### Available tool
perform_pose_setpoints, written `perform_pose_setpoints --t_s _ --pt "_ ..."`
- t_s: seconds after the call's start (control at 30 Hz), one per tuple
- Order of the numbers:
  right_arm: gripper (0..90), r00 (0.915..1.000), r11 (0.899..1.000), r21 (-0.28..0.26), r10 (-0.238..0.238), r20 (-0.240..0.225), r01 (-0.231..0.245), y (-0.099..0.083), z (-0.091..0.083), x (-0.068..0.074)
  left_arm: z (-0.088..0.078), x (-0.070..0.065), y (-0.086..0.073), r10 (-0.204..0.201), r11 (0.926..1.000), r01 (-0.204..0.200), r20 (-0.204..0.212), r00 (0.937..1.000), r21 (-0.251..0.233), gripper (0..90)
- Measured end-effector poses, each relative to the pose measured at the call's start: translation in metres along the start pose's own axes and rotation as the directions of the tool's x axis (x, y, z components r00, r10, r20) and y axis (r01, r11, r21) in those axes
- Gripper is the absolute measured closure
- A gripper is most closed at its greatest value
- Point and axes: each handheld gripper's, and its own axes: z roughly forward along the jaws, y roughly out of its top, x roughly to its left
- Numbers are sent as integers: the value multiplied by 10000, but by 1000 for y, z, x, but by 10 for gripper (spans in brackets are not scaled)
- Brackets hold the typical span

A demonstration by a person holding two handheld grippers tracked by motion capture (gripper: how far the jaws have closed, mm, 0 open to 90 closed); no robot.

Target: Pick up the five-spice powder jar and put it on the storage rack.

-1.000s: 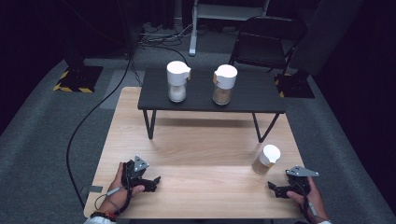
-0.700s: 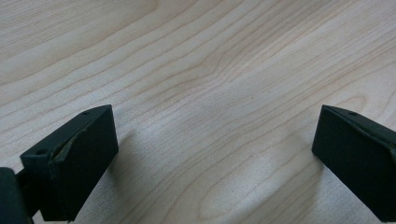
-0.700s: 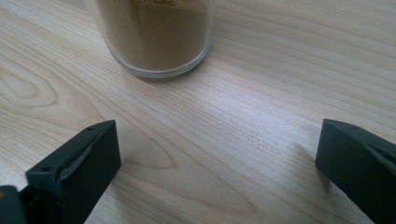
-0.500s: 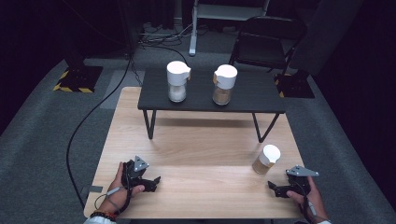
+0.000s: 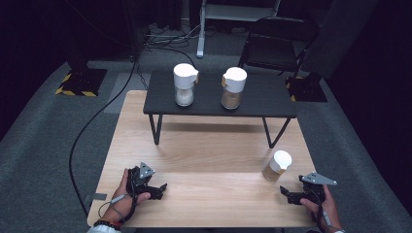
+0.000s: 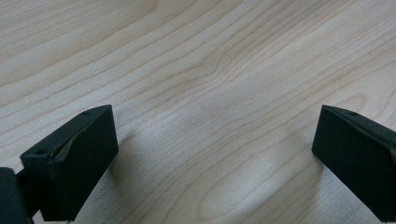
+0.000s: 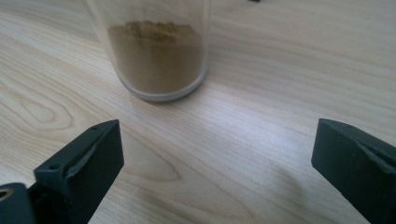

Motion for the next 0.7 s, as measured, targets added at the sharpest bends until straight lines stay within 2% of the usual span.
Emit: perform_pose_setpoints --t_s 0.47,0.7 --pt "16 9997 9937 -1117 1 -239 -28 -3 -7 3 0 0 0 0 10000 0 -1 10000 0 1" --pt "14 9995 9921 -1246 -165 -274 130 1 -6 7 0 0 0 1 10000 -1 -5 10000 0 1"
